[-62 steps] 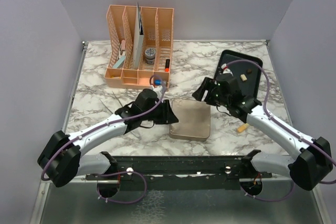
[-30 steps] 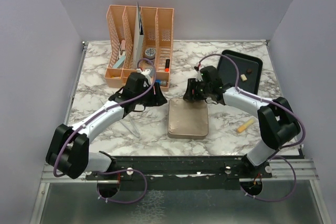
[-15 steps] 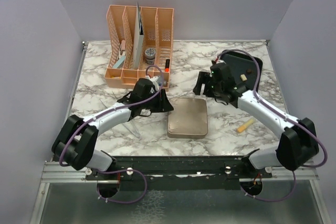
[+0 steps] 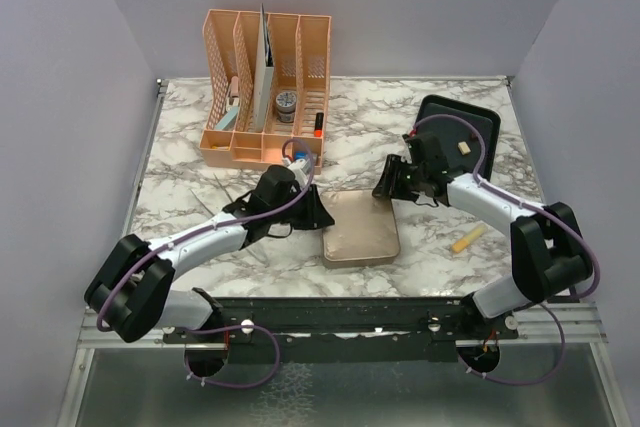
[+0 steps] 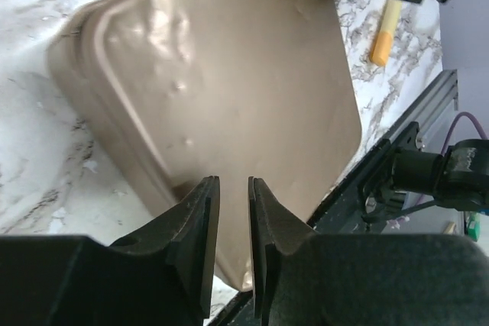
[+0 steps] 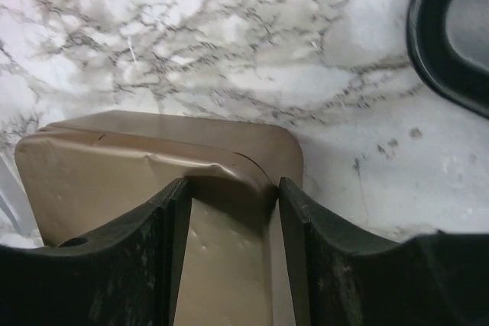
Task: Pack the chocolate
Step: Close the box lid on the packing box.
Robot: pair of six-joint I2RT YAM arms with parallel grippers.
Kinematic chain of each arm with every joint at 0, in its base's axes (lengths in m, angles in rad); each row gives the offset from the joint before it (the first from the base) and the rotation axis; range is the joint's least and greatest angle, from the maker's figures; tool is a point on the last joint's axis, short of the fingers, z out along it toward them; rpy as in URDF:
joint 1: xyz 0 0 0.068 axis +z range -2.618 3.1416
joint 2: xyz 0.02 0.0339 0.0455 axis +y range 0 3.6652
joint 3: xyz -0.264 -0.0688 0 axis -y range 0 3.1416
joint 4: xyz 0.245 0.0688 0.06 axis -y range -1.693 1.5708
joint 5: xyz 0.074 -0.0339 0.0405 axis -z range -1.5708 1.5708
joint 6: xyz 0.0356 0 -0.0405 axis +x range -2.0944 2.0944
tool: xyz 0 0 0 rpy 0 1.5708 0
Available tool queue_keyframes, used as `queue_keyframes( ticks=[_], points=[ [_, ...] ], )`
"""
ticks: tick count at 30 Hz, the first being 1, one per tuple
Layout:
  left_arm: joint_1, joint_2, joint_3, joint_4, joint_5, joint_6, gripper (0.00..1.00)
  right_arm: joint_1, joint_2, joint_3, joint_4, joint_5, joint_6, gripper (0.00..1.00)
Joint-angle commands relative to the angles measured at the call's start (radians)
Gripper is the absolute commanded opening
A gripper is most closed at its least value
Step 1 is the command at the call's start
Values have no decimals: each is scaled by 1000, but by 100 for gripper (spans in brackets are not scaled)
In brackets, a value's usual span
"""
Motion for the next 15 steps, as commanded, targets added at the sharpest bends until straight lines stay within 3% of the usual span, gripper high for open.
queue_keyframes(
  ticks=[1,6,10,15],
  points=[
    [-33,-11,-26,52,-15,-40,27,0,84,46,95,-137,-48,49],
    [-51,-30,-29,62,-15,-52,31,0,189,154,106,-227,-139,43],
    [-51,-51,41,-38,-47,14,46,0,255,266,16,-155,-198,59],
    [-22,-70,221,-295,-222,190,62,0,174,315,-70,-9,-132,73]
  ],
)
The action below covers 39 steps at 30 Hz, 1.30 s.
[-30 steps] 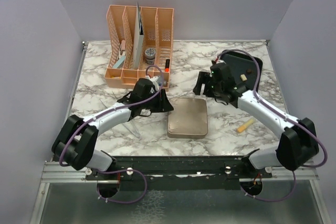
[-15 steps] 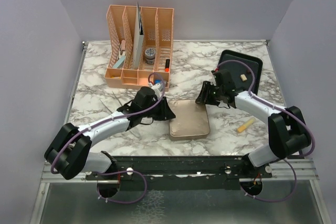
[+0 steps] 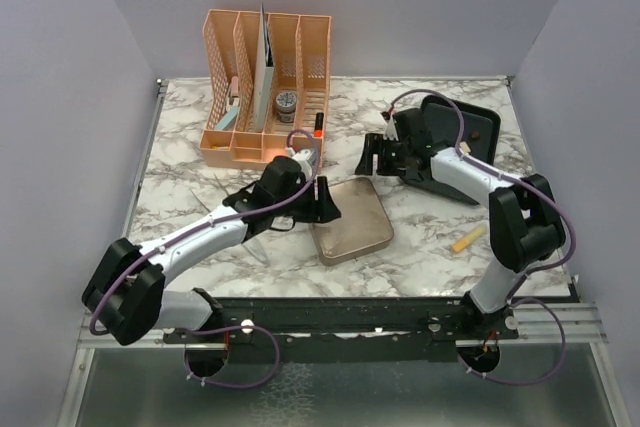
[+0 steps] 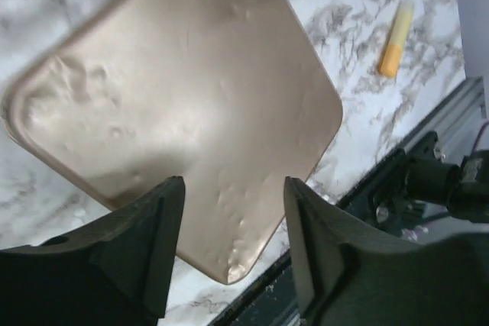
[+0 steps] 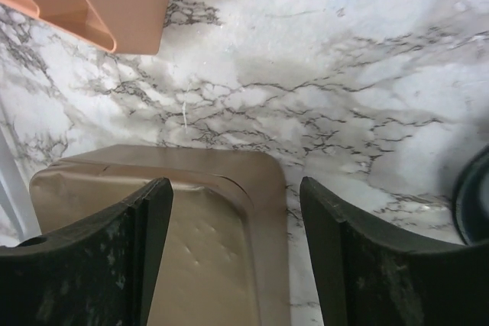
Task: Pack the chocolate
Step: Close the box lid on the packing box.
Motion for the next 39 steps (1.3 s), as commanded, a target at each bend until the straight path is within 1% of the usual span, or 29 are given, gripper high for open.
queue_keyframes(
  ticks=[1,3,6,9,11,12,13,15,19,21,24,27,31,34,36,39],
  points=[
    [40,-48,171,-206,-167,180,66,0,-89,44,-101,137,36,75],
    [86,-44,210,-235,-169,219,72,0,-144,28,-119,173,87,77],
    [157,-19,240,-246,-148,266,74,1,-230,-8,-158,242,177,81],
    [211,30,258,-247,-129,304,74,1,-327,-89,-164,253,297,84],
    [228,74,277,-249,-102,333,74,0,-404,-183,-115,227,400,87],
    [234,95,285,-250,-89,344,74,1,-449,-240,-77,199,448,95],
    [237,116,292,-249,-71,352,74,1,-503,-297,-37,180,500,99],
    [239,157,311,-249,-41,359,75,0,-571,-403,32,143,584,100],
    [239,235,354,-257,17,381,75,3,-663,-549,87,103,717,98],
    [239,282,378,-273,30,392,75,6,-695,-598,92,102,754,98],
    [238,333,395,-271,97,397,72,9,-725,-665,102,112,781,97],
    [230,363,394,-262,131,389,70,9,-737,-731,200,73,797,94],
    [218,378,377,-280,125,391,69,9,-705,-768,307,32,805,91],
    [213,368,364,-288,146,387,67,9,-704,-814,437,-16,829,88],
    [207,351,355,-292,163,378,64,9,-721,-853,539,-36,852,84],
    [196,312,338,-301,190,363,55,9,-757,-893,653,-69,884,80]
  ],
)
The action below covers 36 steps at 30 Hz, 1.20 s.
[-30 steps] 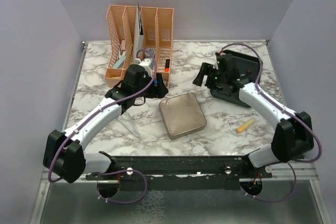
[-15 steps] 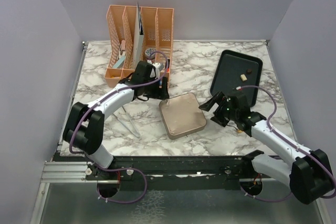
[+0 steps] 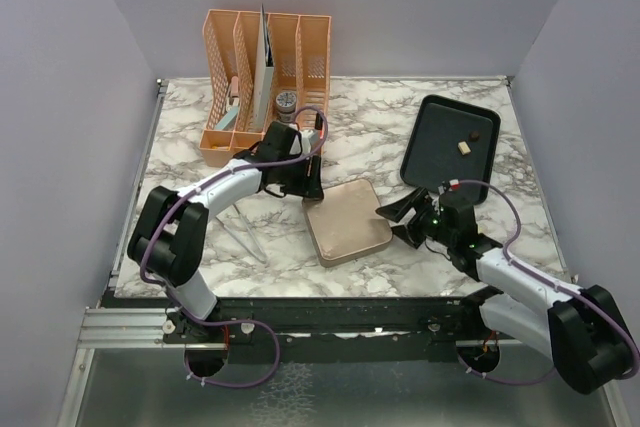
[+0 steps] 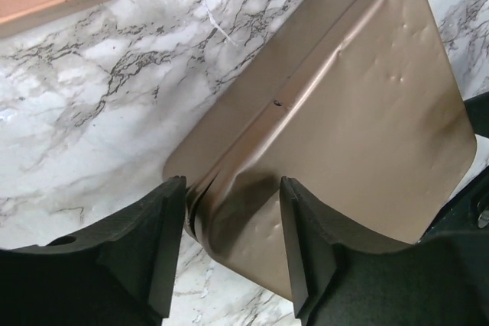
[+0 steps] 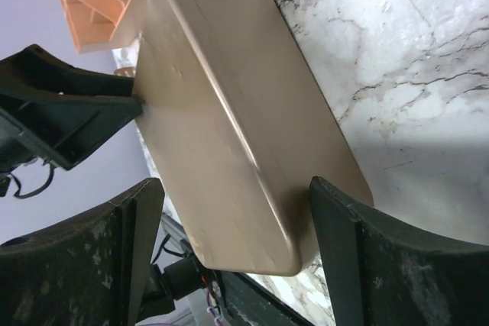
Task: Pack the chocolate
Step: Close the box lid on the packing box.
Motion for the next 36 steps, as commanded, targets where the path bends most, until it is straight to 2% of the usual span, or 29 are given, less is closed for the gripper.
queue_keyframes(
  ticks=[1,5,10,14,18,19,20,22,23,26,31,33,36],
  points=[
    [-23,-68,-36,-26,93,-20,52,8,-60,-52,263,-96,67,79],
    [-36,-107,-68,-27,121,-54,35,8,-125,-64,322,-104,56,78],
    [-45,-174,-77,-27,73,-96,17,8,-96,-66,371,-111,45,74],
    [-45,-211,-48,-33,30,-106,9,8,-20,-31,405,-127,11,73],
    [-43,-215,-19,-39,1,-110,7,4,45,68,368,-99,-90,74],
    [-43,-212,-14,-50,-15,-104,7,-1,63,110,314,-89,-132,77],
    [-43,-210,-7,-65,-32,-95,13,-5,79,166,225,-74,-177,80],
    [-43,-208,4,-100,-70,-64,31,-10,111,315,-40,-20,-246,87],
    [-42,-208,8,-117,-87,-44,35,-10,125,392,-176,-2,-280,89],
    [-37,-195,10,-144,-87,12,50,-10,121,466,-435,20,-255,94],
    [-35,-139,8,-153,10,56,66,-1,-57,304,-524,25,-25,97],
    [-35,-110,10,-153,40,64,69,3,-124,240,-535,42,33,97],
    [-35,-77,13,-153,50,69,69,3,-148,150,-455,3,58,94]
  ],
)
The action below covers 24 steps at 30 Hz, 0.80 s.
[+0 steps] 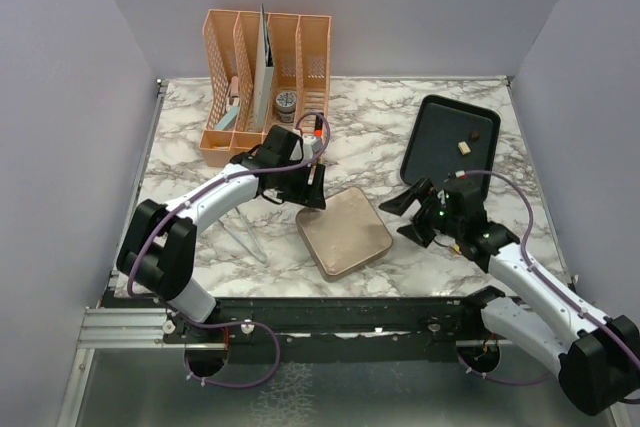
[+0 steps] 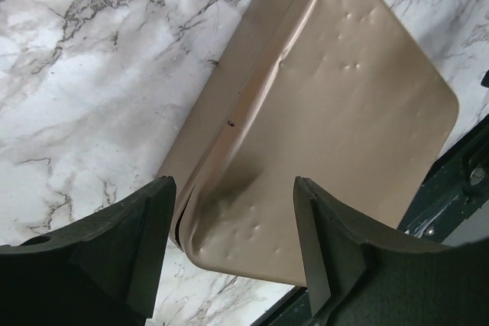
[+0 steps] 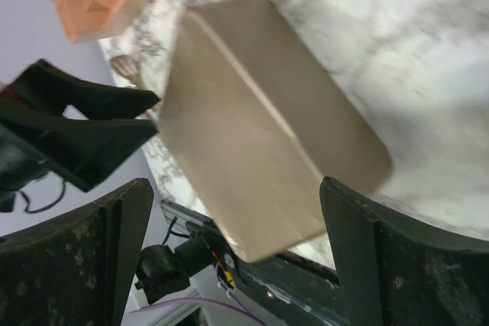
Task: Pack the chocolate
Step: Close the box lid on the packing box.
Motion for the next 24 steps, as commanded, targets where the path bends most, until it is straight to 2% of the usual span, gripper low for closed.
queue_keyframes(
  ticks=[1,8,18,21,24],
  points=[
    [2,53,31,-29,57,42,69,6,-25,-105,-14,-24,104,93],
    [2,61,30,-29,42,49,69,26,23,-135,32,-60,150,93],
    [2,51,3,-19,92,34,68,38,27,-225,237,-100,260,89],
    [2,51,-8,0,121,17,63,38,13,-264,377,-108,288,83],
    [2,53,-27,34,159,-8,57,38,6,-304,525,-116,305,73]
  ],
)
